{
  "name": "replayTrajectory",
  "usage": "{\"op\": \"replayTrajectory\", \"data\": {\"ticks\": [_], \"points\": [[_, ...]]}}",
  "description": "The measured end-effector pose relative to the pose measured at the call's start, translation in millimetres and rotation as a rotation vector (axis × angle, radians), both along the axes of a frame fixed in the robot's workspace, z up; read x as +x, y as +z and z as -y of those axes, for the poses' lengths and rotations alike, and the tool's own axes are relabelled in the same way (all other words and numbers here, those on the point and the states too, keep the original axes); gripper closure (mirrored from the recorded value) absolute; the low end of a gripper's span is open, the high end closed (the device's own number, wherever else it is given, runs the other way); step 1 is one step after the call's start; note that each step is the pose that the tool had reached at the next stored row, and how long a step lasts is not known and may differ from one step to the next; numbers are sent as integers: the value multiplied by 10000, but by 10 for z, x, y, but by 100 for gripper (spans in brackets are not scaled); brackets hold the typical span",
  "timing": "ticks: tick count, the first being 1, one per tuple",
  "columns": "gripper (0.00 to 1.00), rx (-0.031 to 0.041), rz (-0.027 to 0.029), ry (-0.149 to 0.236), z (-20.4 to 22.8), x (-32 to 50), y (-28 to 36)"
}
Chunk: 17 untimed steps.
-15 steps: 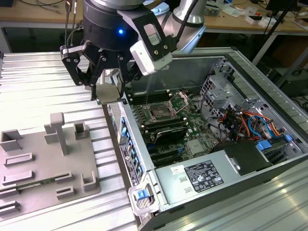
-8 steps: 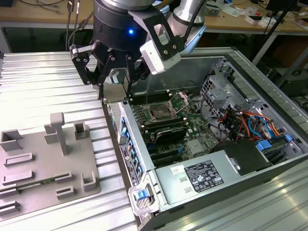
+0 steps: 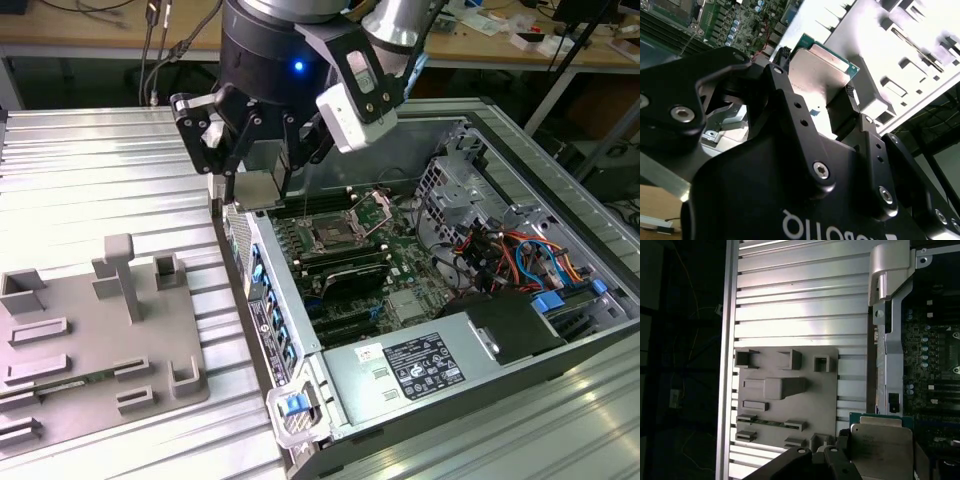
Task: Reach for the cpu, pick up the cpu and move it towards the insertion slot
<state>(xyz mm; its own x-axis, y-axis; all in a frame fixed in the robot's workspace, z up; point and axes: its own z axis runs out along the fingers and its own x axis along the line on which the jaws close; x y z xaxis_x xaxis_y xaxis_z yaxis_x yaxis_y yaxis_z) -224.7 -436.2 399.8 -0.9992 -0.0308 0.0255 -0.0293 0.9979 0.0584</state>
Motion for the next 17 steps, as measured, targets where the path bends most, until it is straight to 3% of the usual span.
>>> {"op": "replayTrajectory", "data": {"ticks": [5,10,17], "points": [[45,0,0,0,-2,123,0],[45,0,0,-1,-36,253,-1],[45,0,0,0,-171,318,-5]]}}
